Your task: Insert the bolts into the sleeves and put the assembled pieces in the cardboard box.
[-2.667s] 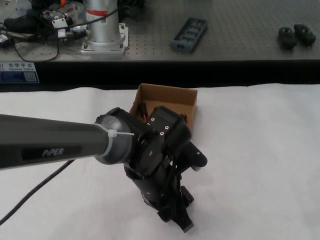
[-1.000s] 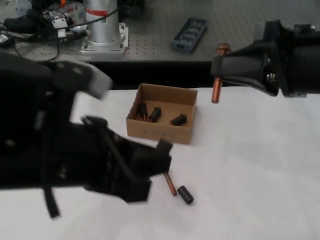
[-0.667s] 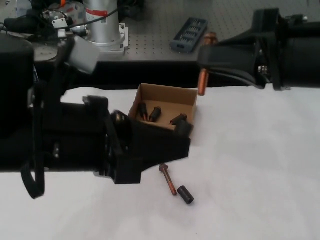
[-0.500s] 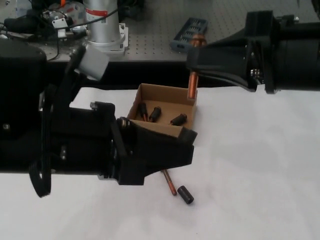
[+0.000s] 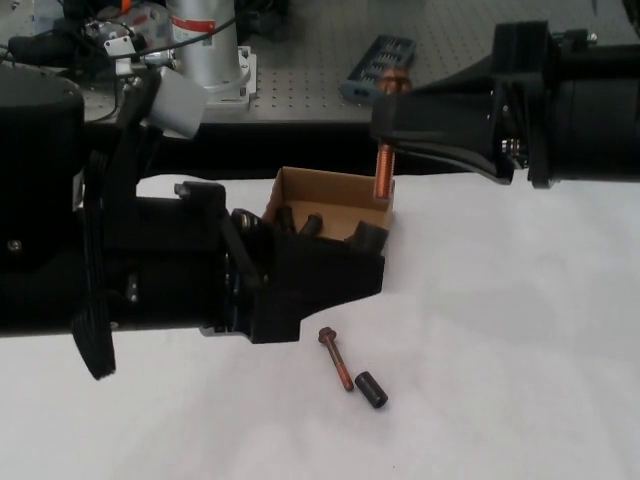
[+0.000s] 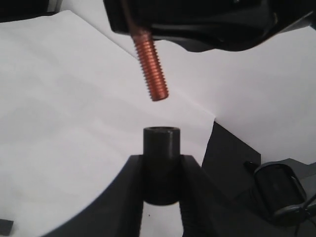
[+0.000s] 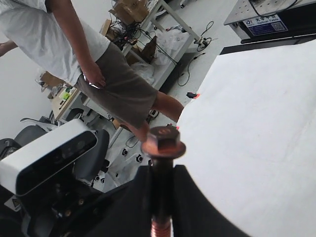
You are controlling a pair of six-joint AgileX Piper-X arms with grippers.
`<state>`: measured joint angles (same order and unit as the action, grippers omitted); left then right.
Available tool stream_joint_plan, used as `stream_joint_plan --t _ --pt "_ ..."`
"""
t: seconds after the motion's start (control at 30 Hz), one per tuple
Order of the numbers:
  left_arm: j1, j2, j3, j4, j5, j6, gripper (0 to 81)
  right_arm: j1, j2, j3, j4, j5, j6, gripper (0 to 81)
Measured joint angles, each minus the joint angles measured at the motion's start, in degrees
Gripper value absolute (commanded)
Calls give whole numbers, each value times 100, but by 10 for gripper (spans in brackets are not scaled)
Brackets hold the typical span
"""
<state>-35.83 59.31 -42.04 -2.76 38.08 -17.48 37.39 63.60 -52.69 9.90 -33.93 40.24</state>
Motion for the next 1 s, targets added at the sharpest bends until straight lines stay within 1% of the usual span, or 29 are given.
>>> stream_joint_plan --t 0.3,1.0 --pt "0 0 0 -228 -189 -27 6 0 0 0 0 -95 -81 27" --pt "0 0 29 -514 -185 -380 6 0 0 0 -81 -163 -122 27"
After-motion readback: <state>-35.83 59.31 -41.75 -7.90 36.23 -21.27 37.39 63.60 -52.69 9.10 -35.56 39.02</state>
